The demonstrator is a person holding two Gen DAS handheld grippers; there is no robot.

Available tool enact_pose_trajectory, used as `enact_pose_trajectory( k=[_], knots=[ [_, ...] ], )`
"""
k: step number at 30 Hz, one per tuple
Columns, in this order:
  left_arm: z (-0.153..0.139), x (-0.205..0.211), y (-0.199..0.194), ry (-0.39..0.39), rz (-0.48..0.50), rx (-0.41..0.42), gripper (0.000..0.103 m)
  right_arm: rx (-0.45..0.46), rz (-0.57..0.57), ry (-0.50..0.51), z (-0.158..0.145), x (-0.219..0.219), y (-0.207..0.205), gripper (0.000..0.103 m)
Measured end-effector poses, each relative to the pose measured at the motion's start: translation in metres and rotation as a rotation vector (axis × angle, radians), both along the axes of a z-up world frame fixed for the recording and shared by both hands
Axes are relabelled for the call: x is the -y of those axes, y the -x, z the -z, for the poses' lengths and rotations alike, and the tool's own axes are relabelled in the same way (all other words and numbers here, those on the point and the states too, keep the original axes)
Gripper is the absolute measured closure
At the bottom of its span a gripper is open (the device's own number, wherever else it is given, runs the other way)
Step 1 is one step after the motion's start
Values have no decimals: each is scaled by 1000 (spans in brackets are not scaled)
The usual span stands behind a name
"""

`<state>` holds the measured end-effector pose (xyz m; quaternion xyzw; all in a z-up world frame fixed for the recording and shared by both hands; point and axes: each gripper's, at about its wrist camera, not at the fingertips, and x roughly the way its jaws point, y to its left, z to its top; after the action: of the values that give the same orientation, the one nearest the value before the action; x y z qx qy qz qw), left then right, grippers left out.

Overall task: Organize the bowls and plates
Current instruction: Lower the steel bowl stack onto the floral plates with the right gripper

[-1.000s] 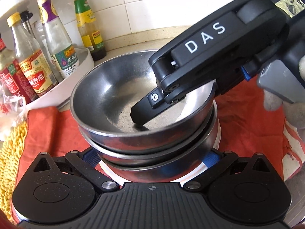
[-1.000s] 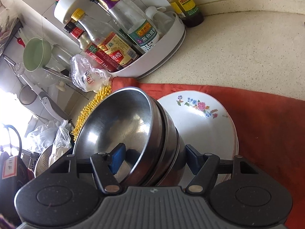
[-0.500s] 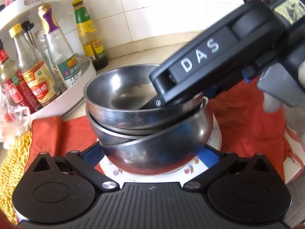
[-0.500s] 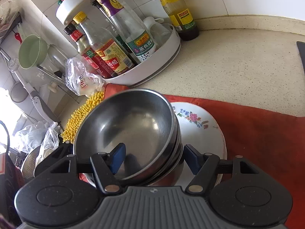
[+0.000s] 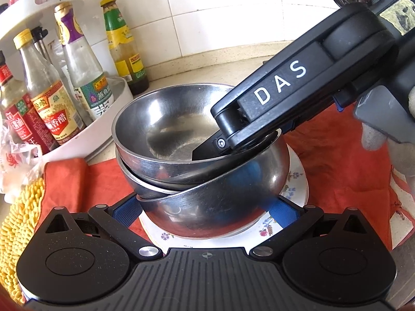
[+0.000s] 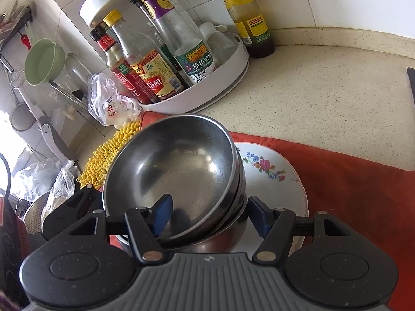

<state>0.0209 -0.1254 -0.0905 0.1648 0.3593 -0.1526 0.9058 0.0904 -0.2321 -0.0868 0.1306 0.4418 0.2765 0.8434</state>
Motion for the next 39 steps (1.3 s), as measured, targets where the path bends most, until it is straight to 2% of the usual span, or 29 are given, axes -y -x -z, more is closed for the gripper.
enact_pose_trajectory(
  k=[20,26,32,36,39],
  knots=[
    [3,1,5,37,-30,20,0,24,-13,43,-6,-4,8,43],
    [7,2,-4,76,-35,30,0,86,-2,91,-13,-4,10,43],
    [9,6,1,19,-16,33,0,87,-16,103,-13,-3,15,44],
    [7,0,9,12,-12,17,0,76,0,64,-16,-2,14,44],
    [7,-5,17,3,-17,20,0,96,-14,73,-20,-7,18,43]
  ],
)
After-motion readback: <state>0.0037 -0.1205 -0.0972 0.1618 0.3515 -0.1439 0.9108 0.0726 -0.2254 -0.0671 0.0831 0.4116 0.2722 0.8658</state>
